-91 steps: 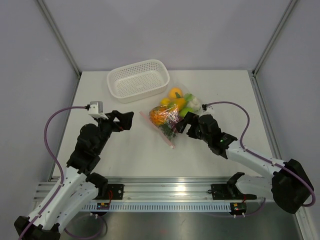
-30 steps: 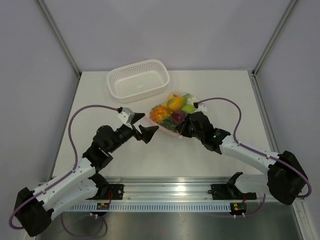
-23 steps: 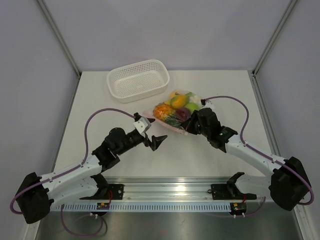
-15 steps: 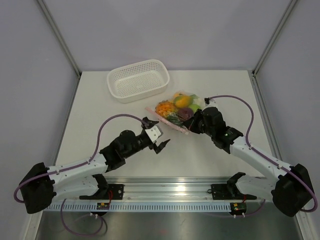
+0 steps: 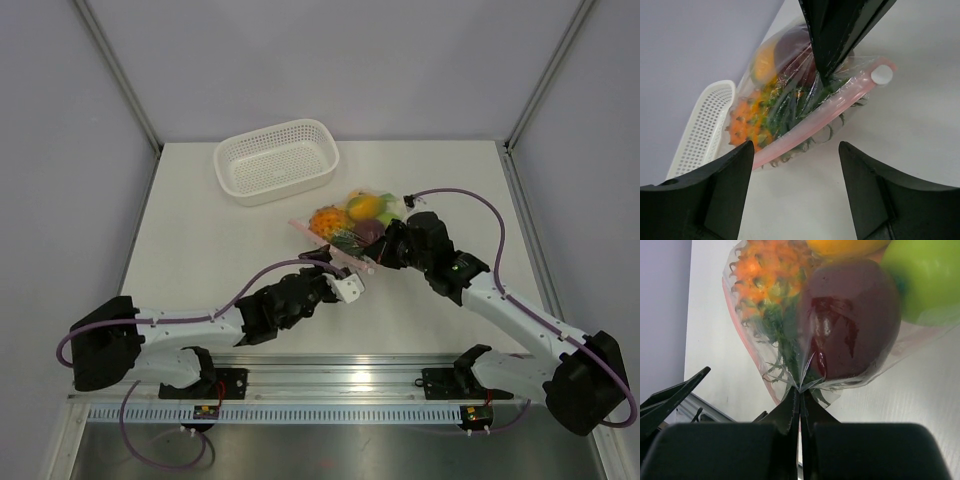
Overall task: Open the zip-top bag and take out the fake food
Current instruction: Pick up the zipper food storage bag at the center of the board.
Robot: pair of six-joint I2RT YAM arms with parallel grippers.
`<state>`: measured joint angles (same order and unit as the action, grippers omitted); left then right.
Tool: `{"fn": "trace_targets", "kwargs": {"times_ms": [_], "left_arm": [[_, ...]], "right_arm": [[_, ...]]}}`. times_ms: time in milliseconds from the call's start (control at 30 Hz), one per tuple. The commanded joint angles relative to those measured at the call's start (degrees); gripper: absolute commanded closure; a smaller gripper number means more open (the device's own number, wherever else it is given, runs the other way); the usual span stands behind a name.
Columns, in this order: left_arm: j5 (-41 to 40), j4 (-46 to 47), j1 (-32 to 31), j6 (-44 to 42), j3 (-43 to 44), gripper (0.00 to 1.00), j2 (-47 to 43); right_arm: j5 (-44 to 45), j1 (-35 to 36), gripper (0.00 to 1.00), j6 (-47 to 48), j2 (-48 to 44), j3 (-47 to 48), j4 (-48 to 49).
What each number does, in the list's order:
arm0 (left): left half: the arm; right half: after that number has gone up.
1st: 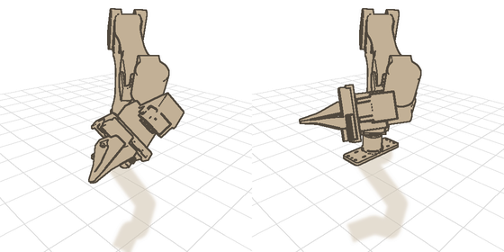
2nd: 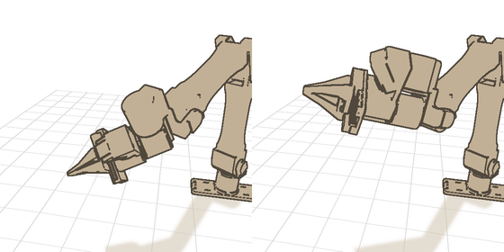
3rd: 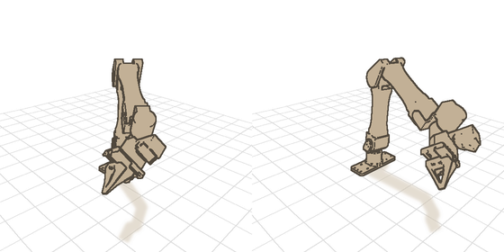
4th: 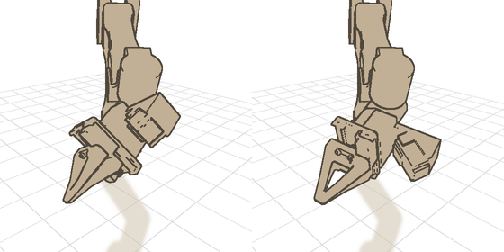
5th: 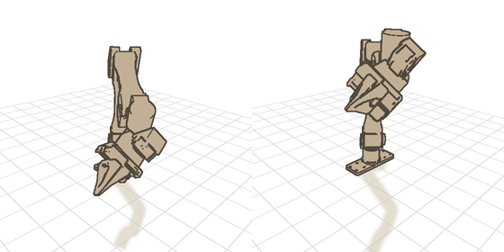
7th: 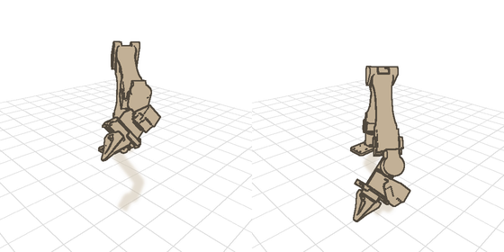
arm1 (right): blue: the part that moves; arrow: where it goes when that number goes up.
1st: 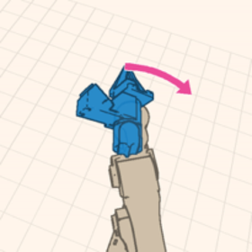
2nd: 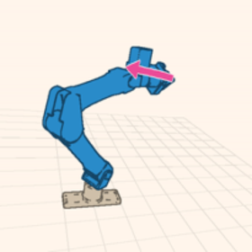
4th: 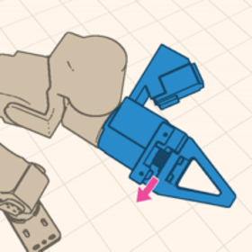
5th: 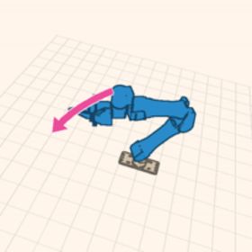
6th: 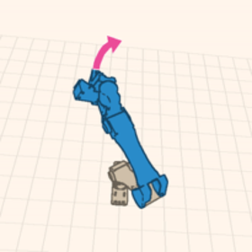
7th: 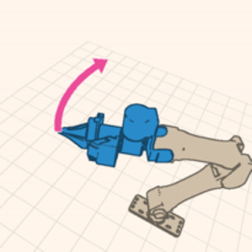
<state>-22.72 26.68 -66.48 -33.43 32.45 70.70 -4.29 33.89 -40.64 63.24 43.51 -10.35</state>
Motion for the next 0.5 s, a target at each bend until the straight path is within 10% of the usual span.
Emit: {"fn": "trace_targets", "kwargs": {"times_ms": [0, 233, 467], "left_arm": [[-11.2, 10.0, -2.6, -8.4, 1.0, 0.29, 2.6], [-10.9, 9.3, -3.2, -10.2, 2.4, 0.35, 5.1], [-7.1, 2.8, -3.2, -9.5, 5.7, 0.66, 7.8]], "right_arm": [[-3.1, -0.3, 1.00, 1.4, -1.5, 3.1, 1.9], [-5.1, -0.3, 1.00, 1.2, -1.1, 3.0, 2.6], [-4.8, -0.3, 1.00, 1.3, -2.3, 3.2, 1.9]]}}
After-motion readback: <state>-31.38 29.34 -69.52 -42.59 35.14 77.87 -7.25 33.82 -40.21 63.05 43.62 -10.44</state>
